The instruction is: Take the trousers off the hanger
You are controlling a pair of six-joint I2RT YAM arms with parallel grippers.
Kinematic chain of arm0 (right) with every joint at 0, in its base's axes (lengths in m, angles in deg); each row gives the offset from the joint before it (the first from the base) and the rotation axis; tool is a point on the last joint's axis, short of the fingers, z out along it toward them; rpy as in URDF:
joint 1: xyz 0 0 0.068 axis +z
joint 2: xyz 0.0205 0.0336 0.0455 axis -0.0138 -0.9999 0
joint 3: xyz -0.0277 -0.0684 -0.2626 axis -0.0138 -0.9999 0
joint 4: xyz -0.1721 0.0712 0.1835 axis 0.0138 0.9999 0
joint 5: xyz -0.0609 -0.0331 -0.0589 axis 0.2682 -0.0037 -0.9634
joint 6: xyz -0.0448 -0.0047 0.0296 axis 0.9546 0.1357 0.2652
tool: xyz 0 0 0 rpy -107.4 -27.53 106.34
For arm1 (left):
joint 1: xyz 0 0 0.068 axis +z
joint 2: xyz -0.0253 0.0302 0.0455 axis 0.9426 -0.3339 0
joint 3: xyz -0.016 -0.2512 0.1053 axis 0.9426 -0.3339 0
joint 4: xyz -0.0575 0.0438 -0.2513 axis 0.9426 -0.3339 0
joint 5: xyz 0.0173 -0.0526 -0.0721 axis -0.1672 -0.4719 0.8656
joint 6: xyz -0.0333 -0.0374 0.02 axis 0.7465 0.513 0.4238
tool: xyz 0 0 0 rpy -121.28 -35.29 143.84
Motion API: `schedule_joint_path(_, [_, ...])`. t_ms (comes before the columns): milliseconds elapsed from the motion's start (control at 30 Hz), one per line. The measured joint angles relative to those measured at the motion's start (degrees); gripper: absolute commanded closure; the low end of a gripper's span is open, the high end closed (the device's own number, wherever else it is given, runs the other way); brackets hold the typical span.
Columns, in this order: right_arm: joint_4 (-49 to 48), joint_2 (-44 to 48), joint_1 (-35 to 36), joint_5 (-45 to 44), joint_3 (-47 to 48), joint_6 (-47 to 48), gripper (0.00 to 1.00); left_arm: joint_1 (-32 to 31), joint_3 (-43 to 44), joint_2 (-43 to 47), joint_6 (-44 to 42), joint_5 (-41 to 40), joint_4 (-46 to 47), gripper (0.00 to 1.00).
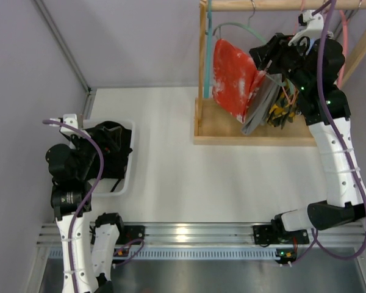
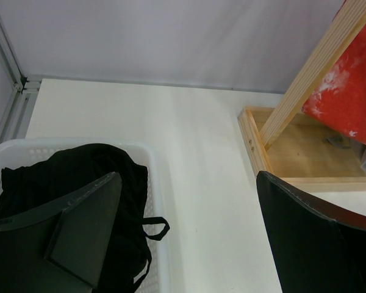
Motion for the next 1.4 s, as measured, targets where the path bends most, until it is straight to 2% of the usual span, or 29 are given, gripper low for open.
schedule_joint_path(300, [-3.76, -4.09, -0.46, -1.14, 2.14, 2.78, 0.43, 0.00, -0.07, 0.55, 0.09, -0.26, 0.00, 0.02])
schedule_joint_path(633, [-8.09, -3.67, -1.18, -0.09, 7.50, 3.91, 0.45, 0.00, -0.76, 0.98, 0.11, -0.46, 0.00, 0.02])
schedule_joint_path(933, [-5.81, -8.76, -1.90, 0.63, 10.80, 5.73, 0.45, 0.00, -0.87, 1.49, -0.28, -1.33, -0.02, 0.02])
schedule_joint_path(1033, [-4.20, -11.28, -1.92, 1.07, 10.91, 5.84, 0.38, 0.00, -0.90, 2.21, -0.39, -1.60, -0.04, 0.02])
schedule_joint_path(1167, [-0.98, -14.91, -1.95, 1.88, 12.35, 4.79, 0.36, 0.00, -0.92, 2.80, -0.57, -1.73, 0.00, 0.02])
schedule_joint_path(1400, [1.73, -17.92, -1.95, 2.51, 16.15, 1.60, 0.43, 0.00, -1.38, 2.78, -0.59, -1.75, -0.02, 0.02])
